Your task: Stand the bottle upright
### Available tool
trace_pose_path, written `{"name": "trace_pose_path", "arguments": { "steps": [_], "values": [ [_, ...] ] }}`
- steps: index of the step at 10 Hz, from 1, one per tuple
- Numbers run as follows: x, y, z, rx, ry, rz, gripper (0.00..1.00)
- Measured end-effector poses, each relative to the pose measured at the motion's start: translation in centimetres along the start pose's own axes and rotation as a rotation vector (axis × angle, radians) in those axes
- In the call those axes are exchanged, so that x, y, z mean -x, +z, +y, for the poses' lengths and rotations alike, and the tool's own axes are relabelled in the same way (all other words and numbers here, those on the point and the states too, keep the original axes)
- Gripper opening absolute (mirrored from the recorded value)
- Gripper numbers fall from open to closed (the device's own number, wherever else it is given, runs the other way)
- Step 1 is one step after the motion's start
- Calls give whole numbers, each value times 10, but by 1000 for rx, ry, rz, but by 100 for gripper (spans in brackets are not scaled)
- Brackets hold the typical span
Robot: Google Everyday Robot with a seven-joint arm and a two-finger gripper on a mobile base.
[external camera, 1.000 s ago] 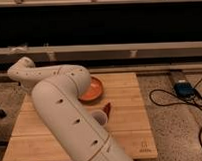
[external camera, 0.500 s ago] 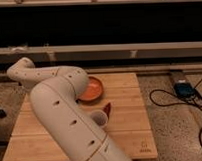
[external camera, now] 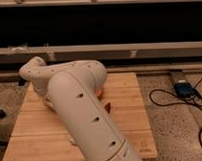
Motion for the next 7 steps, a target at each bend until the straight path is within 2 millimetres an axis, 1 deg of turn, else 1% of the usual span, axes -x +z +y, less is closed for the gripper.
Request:
{"name": "trace_pose_path", "arguments": {
  "steps": [2,4,5,6,7],
  "values": [
    [-26,-1,-12,11,31,-9,0],
    [-50,-2,-17,13,45,-18,0],
    [-68,-5,-18,3,39,-30,1],
    [-81,-7,-16,-1,26,-36,5],
    [-97,-9,-11,-4,0,-40,14]
  ]
}}
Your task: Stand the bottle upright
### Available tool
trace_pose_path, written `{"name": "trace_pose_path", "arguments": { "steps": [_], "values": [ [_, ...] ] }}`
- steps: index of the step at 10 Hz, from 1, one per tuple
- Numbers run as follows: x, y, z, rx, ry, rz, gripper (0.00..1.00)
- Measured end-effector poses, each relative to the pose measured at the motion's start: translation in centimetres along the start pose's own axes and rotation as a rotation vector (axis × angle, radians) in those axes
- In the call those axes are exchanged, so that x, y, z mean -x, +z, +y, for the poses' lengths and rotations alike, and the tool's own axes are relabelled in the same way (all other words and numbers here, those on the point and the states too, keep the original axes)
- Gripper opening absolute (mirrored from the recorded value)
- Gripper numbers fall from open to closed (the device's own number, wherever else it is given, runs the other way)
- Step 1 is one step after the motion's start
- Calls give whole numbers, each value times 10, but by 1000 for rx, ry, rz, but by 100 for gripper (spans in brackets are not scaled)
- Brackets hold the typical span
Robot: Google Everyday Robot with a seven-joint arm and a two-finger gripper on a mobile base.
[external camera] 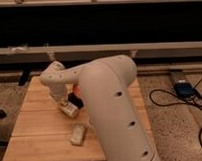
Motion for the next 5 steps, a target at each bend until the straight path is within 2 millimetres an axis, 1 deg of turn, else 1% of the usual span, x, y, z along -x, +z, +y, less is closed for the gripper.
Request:
{"name": "trace_pose_path", "arguments": {
  "steps": [1,2,3,4,5],
  "values": [
    [-13,-1,7,3,-23,-1,22],
    [-27,-4,16,5,-59,-7,33],
    [-37,-6,19,3,-85,-15,42],
    [-43,-8,23,2,-114,-21,54],
    [-46,-9,29,6,-141,-22,61]
  ]
}}
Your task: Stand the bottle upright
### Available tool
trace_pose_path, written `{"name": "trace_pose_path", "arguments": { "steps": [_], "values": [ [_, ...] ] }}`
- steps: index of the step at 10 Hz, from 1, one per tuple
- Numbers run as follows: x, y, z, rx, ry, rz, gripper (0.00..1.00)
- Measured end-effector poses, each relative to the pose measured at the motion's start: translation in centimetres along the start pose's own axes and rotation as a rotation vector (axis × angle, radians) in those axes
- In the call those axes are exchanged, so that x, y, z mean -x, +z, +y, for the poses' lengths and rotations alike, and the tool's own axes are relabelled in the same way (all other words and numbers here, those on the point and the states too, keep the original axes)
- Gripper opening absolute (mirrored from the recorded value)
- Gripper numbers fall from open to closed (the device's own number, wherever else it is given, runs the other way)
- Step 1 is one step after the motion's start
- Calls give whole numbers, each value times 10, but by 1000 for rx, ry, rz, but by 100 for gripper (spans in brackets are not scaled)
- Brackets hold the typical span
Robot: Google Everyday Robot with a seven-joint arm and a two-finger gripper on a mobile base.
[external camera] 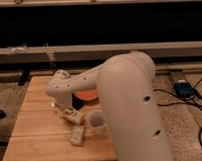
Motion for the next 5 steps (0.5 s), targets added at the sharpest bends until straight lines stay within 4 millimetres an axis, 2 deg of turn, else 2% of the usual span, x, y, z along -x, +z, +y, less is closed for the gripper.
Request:
{"name": "trace_pose_path", "arguments": {
  "steps": [2,5],
  "values": [
    [-1,-1,7,6,-44,1,62],
    [7,0,20,11,-123,3,62]
  ]
}}
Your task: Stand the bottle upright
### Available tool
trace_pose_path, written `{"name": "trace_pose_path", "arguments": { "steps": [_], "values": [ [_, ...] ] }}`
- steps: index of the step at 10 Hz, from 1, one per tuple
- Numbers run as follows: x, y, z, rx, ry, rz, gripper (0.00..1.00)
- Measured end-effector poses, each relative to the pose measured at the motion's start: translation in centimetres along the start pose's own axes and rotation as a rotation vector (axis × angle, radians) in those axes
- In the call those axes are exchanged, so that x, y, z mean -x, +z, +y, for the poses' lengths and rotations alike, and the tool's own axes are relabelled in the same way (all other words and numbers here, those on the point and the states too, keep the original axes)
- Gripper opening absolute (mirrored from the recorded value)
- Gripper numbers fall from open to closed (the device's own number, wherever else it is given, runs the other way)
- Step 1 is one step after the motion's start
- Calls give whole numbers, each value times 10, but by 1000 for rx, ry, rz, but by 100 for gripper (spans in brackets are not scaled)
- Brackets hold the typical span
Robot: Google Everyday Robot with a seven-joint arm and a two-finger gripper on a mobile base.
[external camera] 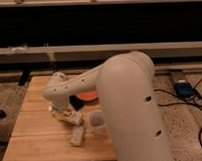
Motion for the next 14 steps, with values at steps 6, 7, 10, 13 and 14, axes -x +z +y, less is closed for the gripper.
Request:
{"name": "trace_pose_path", "arguments": {
  "steps": [6,7,10,13,14],
  "values": [
    [17,0,7,5,-71,52,62],
    [19,-1,4,0,-67,57,62],
    [31,0,10,-37,-87,84,62],
    [37,2,19,-103,-128,100,62],
    [38,3,24,-134,-149,112,62]
  ]
}}
